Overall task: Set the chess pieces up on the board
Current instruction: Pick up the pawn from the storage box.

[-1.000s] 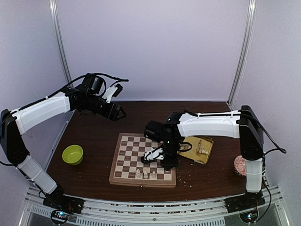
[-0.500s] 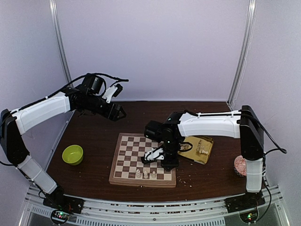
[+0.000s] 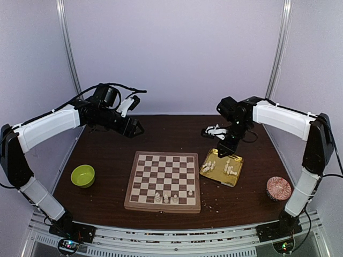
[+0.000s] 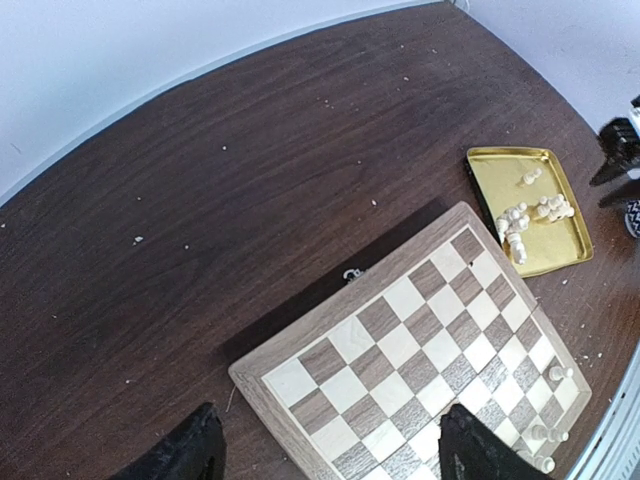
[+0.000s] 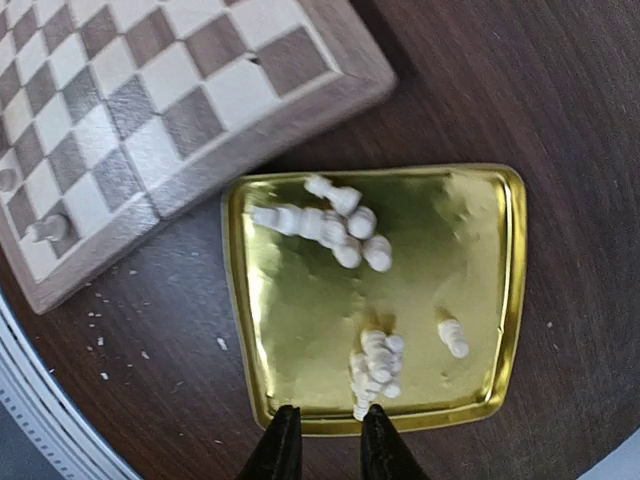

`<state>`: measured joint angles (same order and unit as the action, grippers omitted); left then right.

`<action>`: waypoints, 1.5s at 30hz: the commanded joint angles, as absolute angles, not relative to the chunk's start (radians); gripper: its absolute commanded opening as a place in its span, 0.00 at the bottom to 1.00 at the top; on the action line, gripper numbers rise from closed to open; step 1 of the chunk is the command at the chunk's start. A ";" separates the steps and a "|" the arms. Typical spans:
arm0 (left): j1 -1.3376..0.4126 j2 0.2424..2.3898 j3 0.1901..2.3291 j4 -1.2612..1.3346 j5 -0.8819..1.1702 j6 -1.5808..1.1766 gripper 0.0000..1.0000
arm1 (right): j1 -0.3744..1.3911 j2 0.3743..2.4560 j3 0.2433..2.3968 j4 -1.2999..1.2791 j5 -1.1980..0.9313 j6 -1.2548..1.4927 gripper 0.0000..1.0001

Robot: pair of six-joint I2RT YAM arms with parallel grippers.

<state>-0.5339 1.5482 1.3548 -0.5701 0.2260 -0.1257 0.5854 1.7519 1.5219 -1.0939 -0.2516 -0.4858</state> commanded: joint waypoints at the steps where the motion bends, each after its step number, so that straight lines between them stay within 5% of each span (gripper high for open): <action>1: -0.535 1.553 1.359 -0.551 0.248 -0.129 0.75 | 0.494 1.756 1.471 -1.007 -0.169 -0.424 0.20; 34: -0.536 1.558 1.362 -0.557 0.250 -0.124 0.75 | 0.402 2.014 1.484 -0.945 -0.068 -0.374 0.20; 45: -0.535 1.552 1.361 -0.557 0.249 -0.124 0.75 | 0.389 2.026 1.509 -0.964 -0.107 -0.379 0.04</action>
